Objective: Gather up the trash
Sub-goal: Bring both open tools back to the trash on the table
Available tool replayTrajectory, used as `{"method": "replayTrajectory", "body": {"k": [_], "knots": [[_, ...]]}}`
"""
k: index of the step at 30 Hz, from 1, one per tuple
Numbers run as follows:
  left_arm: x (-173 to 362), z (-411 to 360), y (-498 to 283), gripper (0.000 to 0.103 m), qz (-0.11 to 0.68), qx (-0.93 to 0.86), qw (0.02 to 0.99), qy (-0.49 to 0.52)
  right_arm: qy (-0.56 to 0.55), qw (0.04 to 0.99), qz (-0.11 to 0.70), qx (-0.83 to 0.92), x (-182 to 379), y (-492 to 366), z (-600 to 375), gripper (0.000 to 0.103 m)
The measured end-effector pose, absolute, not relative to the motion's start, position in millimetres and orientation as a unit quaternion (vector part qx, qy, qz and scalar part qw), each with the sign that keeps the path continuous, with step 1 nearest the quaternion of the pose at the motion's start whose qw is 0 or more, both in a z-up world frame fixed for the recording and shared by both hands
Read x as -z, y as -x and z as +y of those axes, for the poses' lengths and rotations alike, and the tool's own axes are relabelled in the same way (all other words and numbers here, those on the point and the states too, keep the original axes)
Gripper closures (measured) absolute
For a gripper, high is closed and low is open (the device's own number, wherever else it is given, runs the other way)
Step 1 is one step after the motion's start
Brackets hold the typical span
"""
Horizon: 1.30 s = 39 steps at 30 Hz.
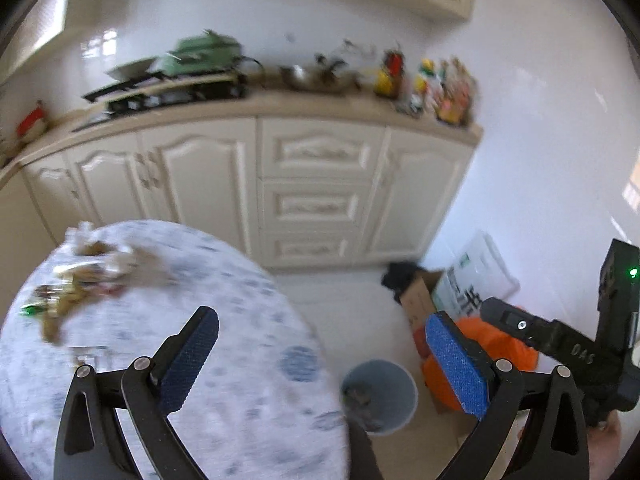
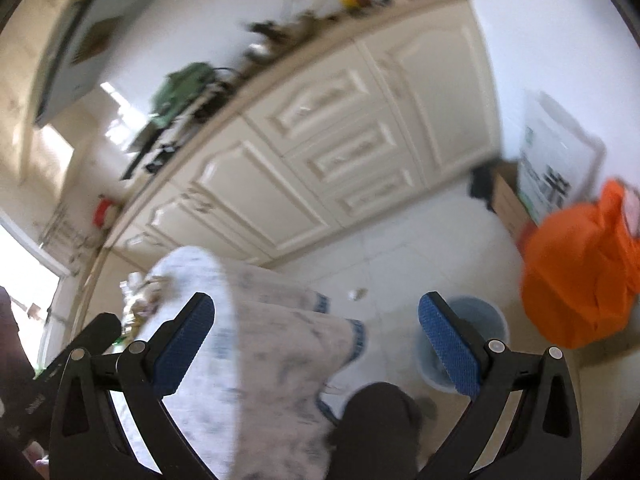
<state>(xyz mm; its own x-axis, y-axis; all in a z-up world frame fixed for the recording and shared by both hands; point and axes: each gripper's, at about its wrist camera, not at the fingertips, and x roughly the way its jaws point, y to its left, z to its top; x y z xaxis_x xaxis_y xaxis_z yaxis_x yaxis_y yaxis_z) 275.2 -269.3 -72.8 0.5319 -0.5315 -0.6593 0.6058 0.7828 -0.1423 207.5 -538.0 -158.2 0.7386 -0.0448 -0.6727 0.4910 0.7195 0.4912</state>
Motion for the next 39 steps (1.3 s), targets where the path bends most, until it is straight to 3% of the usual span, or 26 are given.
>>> {"method": "replayTrajectory", "body": {"k": [8,19,28,34,39], "knots": [[43,-143,-258,0.001,0.312,0.244,0.918,-0.012,-0.265,0.909,0.309,0.082,104,-253,-451,0.000],[42,-32,-227,0.001,0.281,0.124,0.951,0.018,-0.152,0.934,0.322,-0.002,85,-309,-323,0.000],[65,12,-225,0.001,0.292,0.061,0.954,0.031,-0.063,0.928,0.360,-0.067,112,-347,-237,0.000],[91,14,-277,0.001,0.337,0.039,0.940,0.034,-0.016,0.905,0.415,-0.088,161,-381,-206,0.000],[110,17,-313,0.001,0.371,0.034,0.927,0.039,-0.004,0.878,0.468,-0.100,209,-409,-194,0.015]]}}
